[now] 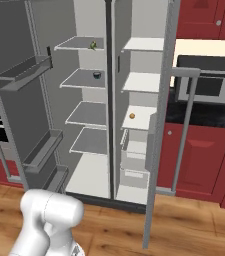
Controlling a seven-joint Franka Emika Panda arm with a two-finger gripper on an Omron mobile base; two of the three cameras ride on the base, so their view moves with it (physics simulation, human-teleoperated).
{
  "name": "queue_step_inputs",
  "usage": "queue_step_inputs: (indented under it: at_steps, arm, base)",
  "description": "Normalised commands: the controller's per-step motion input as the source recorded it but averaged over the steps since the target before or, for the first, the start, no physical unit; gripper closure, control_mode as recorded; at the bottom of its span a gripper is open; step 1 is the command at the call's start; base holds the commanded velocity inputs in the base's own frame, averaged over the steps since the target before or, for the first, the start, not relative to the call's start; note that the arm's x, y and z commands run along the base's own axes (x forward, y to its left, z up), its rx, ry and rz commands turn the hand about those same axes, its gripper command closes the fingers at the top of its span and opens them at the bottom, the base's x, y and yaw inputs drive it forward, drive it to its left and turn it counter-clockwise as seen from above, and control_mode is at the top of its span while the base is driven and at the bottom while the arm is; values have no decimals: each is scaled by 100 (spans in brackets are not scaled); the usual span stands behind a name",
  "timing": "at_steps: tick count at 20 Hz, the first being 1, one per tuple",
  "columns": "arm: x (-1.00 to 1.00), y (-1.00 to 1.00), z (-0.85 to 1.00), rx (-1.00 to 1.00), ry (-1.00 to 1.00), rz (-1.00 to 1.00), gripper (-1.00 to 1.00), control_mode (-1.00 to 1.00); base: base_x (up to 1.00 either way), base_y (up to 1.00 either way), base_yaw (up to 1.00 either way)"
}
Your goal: Pick up the frozen fish from the freezer, place it on any shelf in the fridge, and close the fridge and freezer doors when done.
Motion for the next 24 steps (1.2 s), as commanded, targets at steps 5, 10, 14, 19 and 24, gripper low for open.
queue_step_inputs:
  at_steps: [5, 10, 14, 19, 24]
  arm:
    - [69, 53, 0, 0, -41, -30, -100, -100]
    - [55, 8, -8, 0, -33, -22, -100, -100]
    - [33, 0, -16, 0, -19, -3, -100, -100]
    - [47, 1, -7, 2, -7, 0, -100, -100]
    - [53, 19, 0, 7, -1, 0, -100, -100]
  base:
    - [0, 0, 0]
    - [0, 0, 0]
    - [0, 0, 0]
    - [0, 0, 0]
    - [0, 0, 0]
